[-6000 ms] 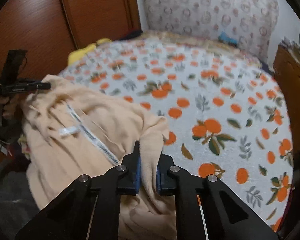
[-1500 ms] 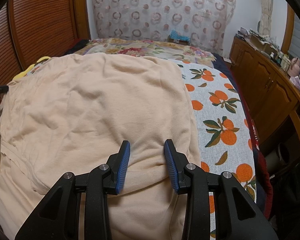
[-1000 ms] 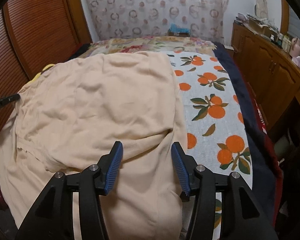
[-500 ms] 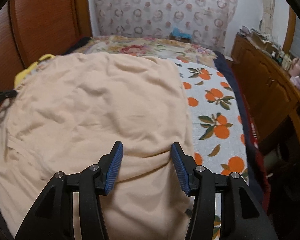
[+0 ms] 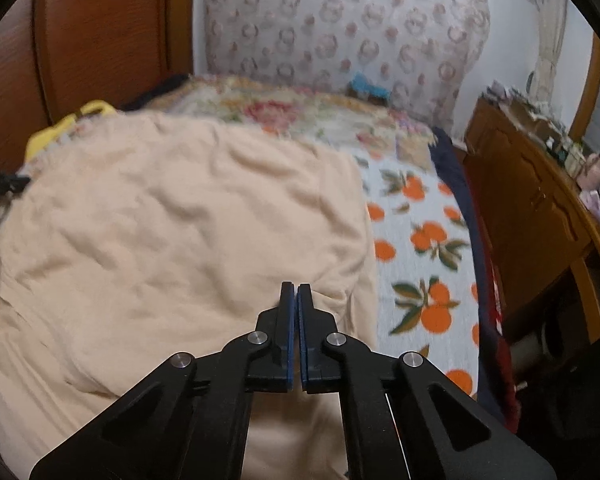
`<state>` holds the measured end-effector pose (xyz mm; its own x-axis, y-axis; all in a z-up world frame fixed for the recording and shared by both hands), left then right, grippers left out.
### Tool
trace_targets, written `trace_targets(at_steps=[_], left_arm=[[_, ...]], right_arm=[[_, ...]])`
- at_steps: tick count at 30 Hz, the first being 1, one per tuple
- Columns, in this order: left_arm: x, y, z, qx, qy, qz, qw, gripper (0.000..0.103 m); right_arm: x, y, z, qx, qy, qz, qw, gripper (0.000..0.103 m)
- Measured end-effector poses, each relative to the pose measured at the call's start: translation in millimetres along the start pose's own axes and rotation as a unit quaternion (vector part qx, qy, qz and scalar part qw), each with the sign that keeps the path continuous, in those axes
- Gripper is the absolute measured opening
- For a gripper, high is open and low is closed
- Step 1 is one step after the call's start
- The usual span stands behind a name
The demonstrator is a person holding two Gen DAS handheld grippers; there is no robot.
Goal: Fold small clothes
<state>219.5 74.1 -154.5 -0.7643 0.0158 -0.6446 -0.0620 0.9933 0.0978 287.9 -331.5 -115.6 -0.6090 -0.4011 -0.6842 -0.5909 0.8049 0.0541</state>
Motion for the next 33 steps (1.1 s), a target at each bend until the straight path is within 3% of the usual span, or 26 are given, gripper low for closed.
trace_targets(at_steps=[6,12,21,27,30,33], left_arm=[[-31,13,-65,0.016,-0.085,-0.035,0.9956,0.0],[-38,24,-111,0.027,-0.121,-0.044,0.9913,0.0],[-15,46,-174,0.03,-0.148,-0.046,0.9875,0.0],[14,55,-196,0.015,-0.142,-0.043,0.9888,0.001],[40,55,-175,0.0,-0.111,-0.038,0.9931,0.001],[66,56,-146,-0.003,-0.071,-0.04,0.9967,0.002]], right_arm=[[-29,10,-43,-0.001,-0.069,-0.004,0.998,0.0],[-43,23,-84,-0.023,-0.105,-0.001,0.994,0.0],[-29,46,-162,-0.032,-0.12,-0.013,0.992,0.0],[-10,64,-204,-0.036,-0.107,-0.023,0.993,0.0],[7,66,-201,-0.032,-0.086,-0.022,0.996,0.0],[40,63,-173,-0.037,-0.04,-0.008,0.998,0.0]])
Point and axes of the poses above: each gripper's, at about its wrist camera, not at the fingertips, and z roughly the way its jaws point, y to its left, x to its underside, the point moved 10 cm from there along z, roughly the way its jaws point, and after that the axes turned 13 degrees about -x, right-handed, at the moved point
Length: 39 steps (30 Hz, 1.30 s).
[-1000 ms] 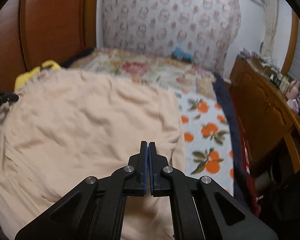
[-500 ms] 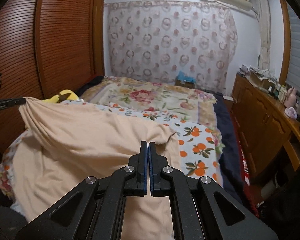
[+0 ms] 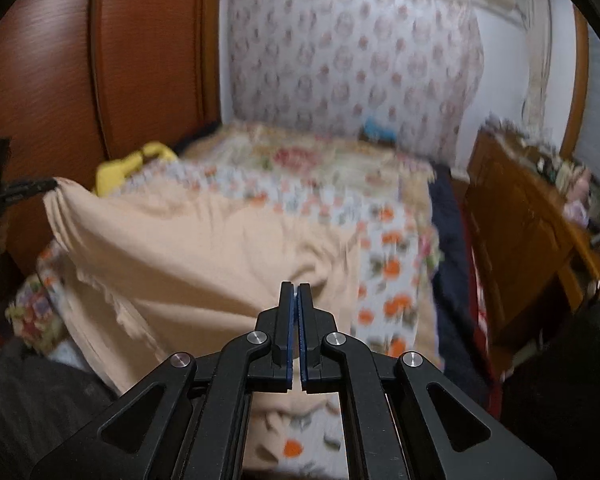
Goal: Fold small clothes
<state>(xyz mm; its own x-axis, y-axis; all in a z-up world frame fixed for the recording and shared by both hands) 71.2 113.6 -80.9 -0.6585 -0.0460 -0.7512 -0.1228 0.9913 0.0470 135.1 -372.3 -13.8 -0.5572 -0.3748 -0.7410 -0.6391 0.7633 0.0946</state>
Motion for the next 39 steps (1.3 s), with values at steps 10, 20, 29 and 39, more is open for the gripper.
trace_targets(at_steps=[10,20,29,39], left_arm=[[24,17,32,-0.021,0.037,-0.009,0.9991,0.044],[-36,-3,107,-0.021,0.057,0.025,0.9978,0.046],[-62,-32,171,0.006,0.1,0.063,0.993,0.046],[-71,-36,218,0.008,0.137,0.067,0.9883,0.047]], right_arm=[[45,-35,59,0.002,0.049,0.042,0.998,0.024],[-16,-80,120,0.009,0.025,0.031,0.999,0.049],[-34,-122,185,-0.004,0.059,0.058,0.997,0.053],[-35,-145,215,-0.017,0.077,0.072,0.994,0.057]])
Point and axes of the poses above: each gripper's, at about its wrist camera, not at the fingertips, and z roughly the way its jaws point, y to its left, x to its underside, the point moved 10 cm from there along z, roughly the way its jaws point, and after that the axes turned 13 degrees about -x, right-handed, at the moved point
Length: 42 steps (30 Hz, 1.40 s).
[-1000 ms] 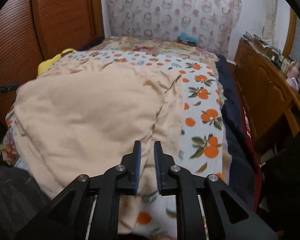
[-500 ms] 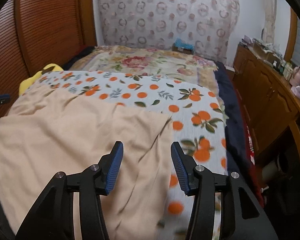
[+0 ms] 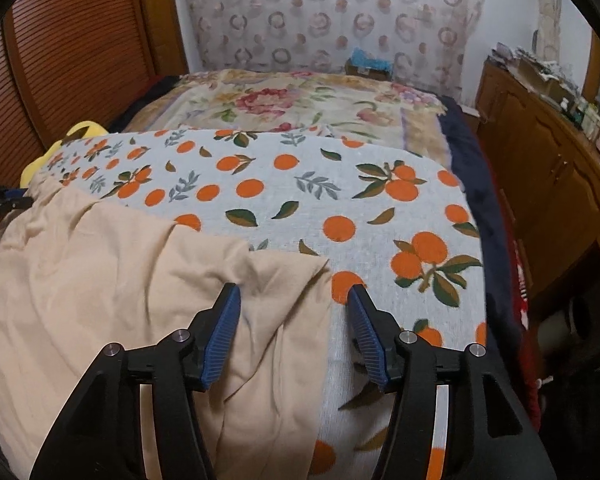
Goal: Fold small clothes
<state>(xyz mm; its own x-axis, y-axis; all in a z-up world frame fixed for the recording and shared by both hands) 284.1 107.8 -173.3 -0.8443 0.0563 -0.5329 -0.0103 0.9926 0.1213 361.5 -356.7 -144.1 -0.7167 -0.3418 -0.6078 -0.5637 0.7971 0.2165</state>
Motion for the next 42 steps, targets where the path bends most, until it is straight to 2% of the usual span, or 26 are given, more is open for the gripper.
trace_targets(at_steps=[5,6,7,8,10,11,12,13,14,15,17,19,20,22,24,27,29,30,32,34,35,36,38,42], left_arm=[[-10,-1,6,-0.008,-0.006,0.012,0.9999,0.052],[-11,-3,7,-0.008,-0.008,0.013,0.9999,0.052],[-13,-4,8,-0.007,-0.009,0.014,0.9998,0.052],[-15,-5,8,-0.004,-0.011,0.016,0.9998,0.052],[-17,-8,9,0.002,-0.017,0.022,0.9996,0.052],[-18,-10,9,0.007,-0.022,0.026,0.9994,0.048],[-19,-12,8,0.014,-0.024,0.028,0.9992,0.029],[-20,-14,6,0.024,-0.023,0.03,0.999,0.015],[-20,-18,5,0.04,-0.015,0.03,0.9986,0.006],[-21,-18,3,0.035,-0.014,0.036,0.9986,0.004],[-29,-17,-4,0.016,-0.035,0.038,0.9985,0.004],[-41,-10,-15,0.006,-0.059,0.014,0.9982,0.004],[-53,-5,-26,0.007,-0.085,-0.006,0.9964,0.004],[-71,2,-37,-0.008,-0.112,-0.019,0.9935,0.004],[-85,7,-41,-0.014,-0.125,-0.03,0.9916,0.004],[-109,14,-40,-0.029,-0.142,-0.043,0.9885,0.004],[-122,16,-34,-0.05,-0.153,-0.038,0.9862,0.005],[-125,14,-29,-0.05,-0.151,-0.036,0.9867,0.009],[-126,10,-18,-0.037,-0.134,-0.028,0.9898,0.012],[-122,7,-14,-0.029,-0.121,-0.026,0.9919,0.023],[-119,7,-17,-0.026,-0.123,-0.025,0.9918,0.032],[-115,7,-22,-0.026,-0.127,-0.021,0.9914,0.036],[-105,11,-28,-0.025,-0.124,-0.014,0.9919,0.038],[-75,16,-43,-0.027,-0.109,-0.009,0.9936,0.038]], right_arm=[[-3,8,7,-0.01,-0.002,-0.015,1.0,0.057],[-4,12,8,-0.012,-0.001,-0.022,1.0,0.054],[-4,16,10,-0.012,-0.001,-0.03,0.999,0.044],[-4,21,11,-0.016,0.0,-0.04,0.999,0.029],[-4,34,13,-0.04,0.006,-0.053,0.998,0.007],[-3,40,15,-0.044,0.011,-0.062,0.997,0.006],[-3,47,14,-0.041,0.012,-0.078,0.996,0.005],[-5,51,11,-0.038,0.008,-0.088,0.995,0.005],[-9,55,6,-0.033,-0.003,-0.096,0.995,0.004],[-13,57,-1,-0.031,-0.013,-0.098,0.995,0.004],[-30,60,-20,-0.017,-0.042,-0.105,0.993,0.004],[-50,55,-38,0.013,-0.069,-0.111,0.991,0.003],[-60,55,-46,0.015,-0.079,-0.11,0.991,0.003],[-76,50,-57,0.034,-0.094,-0.115,0.988,0.003],[-98,42,-65,0.047,-0.103,-0.114,0.987,0.003],[-128,22,-67,0.093,-0.11,-0.112,0.983,0.003],[-142,0,-62,0.118,-0.105,-0.096,0.983,0.003],[-147,-17,-55,0.136,-0.099,-0.08,0.983,0.003],[-144,-43,-33,0.144,-0.071,-0.048,0.986,0.004],[-133,-57,-8,0.143,-0.037,-0.032,0.989,0.006],[-131,-60,-4,0.145,-0.032,-0.031,0.988,0.013],[-123,-63,5,0.15,-0.023,-0.026,0.988,0.015],[-111,-62,12,0.144,-0.013,-0.019,0.989,0.025],[-94,-43,7,0.119,-0.011,-0.028,0.992,0.033]])
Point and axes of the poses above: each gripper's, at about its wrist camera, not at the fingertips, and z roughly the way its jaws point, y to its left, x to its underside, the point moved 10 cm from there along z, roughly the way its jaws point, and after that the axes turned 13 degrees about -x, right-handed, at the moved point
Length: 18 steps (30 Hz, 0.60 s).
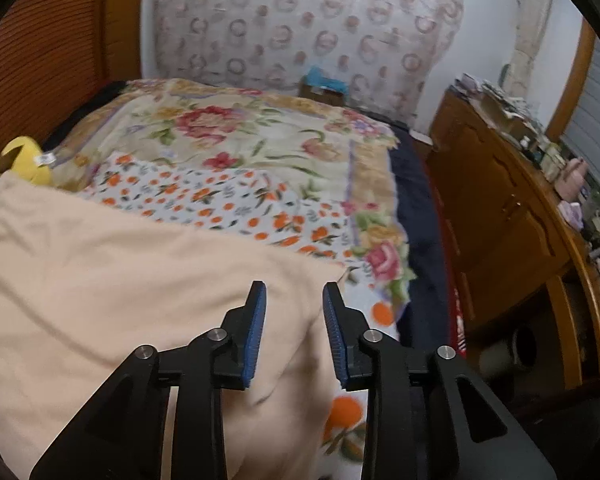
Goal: Fold small clothes
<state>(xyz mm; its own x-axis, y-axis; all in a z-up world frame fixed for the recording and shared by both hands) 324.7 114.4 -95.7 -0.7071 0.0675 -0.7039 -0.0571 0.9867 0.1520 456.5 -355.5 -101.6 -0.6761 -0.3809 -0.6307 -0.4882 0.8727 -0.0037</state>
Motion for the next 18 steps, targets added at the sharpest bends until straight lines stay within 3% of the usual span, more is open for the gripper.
trace_targets(at_steps=[4,7,9,12,18], left_arm=[[35,7,-23,0.009,0.011,-0.006,0.9999,0.04],[64,7,-36,0.026,0.025,-0.014,0.9992,0.046],[86,2,-47,0.036,0.032,-0.015,0.9987,0.054],[110,-5,-57,0.048,0.042,-0.018,0.9978,0.055],[143,-18,-66,0.056,0.055,-0.031,0.9965,0.055]], right_arm=[[15,31,-22,-0.037,-0.015,-0.012,0.999,0.043],[36,58,-40,-0.065,-0.024,-0.022,0.997,0.049],[49,75,-50,-0.078,-0.025,-0.026,0.996,0.05],[71,96,-62,-0.099,-0.026,-0.029,0.994,0.051],[112,99,-80,-0.097,-0.029,-0.01,0.995,0.051]])
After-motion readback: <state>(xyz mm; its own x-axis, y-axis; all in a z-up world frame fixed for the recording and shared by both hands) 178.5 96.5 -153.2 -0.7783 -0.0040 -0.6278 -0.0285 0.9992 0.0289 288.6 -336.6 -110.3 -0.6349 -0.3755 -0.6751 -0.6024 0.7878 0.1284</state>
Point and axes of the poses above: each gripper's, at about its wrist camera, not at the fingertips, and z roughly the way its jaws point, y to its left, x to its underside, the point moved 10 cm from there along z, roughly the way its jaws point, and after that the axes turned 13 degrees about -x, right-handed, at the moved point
